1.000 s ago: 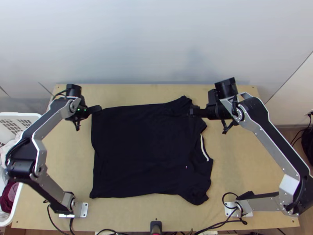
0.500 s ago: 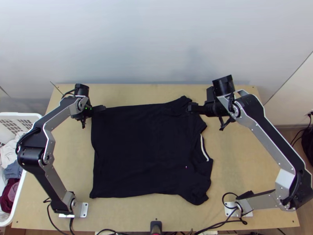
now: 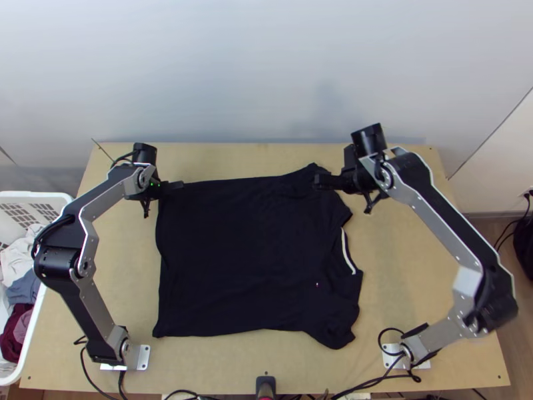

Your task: Fold the t-shirt

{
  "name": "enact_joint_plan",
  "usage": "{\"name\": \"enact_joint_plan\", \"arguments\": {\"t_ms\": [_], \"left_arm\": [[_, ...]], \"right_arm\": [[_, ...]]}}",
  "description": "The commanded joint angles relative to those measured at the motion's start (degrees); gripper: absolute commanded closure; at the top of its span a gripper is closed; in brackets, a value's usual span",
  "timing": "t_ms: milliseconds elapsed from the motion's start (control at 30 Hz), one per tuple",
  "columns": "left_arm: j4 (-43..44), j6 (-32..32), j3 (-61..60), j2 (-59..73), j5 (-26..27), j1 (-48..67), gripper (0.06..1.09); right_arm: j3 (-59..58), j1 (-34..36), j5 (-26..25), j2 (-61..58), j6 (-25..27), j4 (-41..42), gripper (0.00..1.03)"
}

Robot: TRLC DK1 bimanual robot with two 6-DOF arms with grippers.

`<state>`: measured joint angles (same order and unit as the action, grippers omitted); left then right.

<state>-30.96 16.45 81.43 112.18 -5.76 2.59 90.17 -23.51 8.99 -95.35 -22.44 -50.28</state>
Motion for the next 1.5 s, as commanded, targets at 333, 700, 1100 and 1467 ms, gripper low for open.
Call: {"name": "enact_joint_plan", "arguments": {"t_ms": [333,700,1100,1467], "left_arm": [[-0.3,-0.9,-0.7,-5.4,-1.4,0.7,1.05],[-0.5,-0.5,-0.8,-8.6,-1.4,1.0,1.04],[-0.9,-0.5,-1.4,-9.0,-1.4,1.2,1.04],[-1.2,-0.5,-1.4,-9.1,-1.4,1.4,1.05]], "right_arm": [[15.4,3.3,-1.3,-22.7,1.3,2.4,0.03],[28.2,3.9,-9.8,-36.1,1.1,2.3,0.03],[31.2,4.2,-11.8,-39.7,1.0,2.2,0.05],[36.7,3.1,-11.9,-41.6,1.9,1.2,0.81]]}}
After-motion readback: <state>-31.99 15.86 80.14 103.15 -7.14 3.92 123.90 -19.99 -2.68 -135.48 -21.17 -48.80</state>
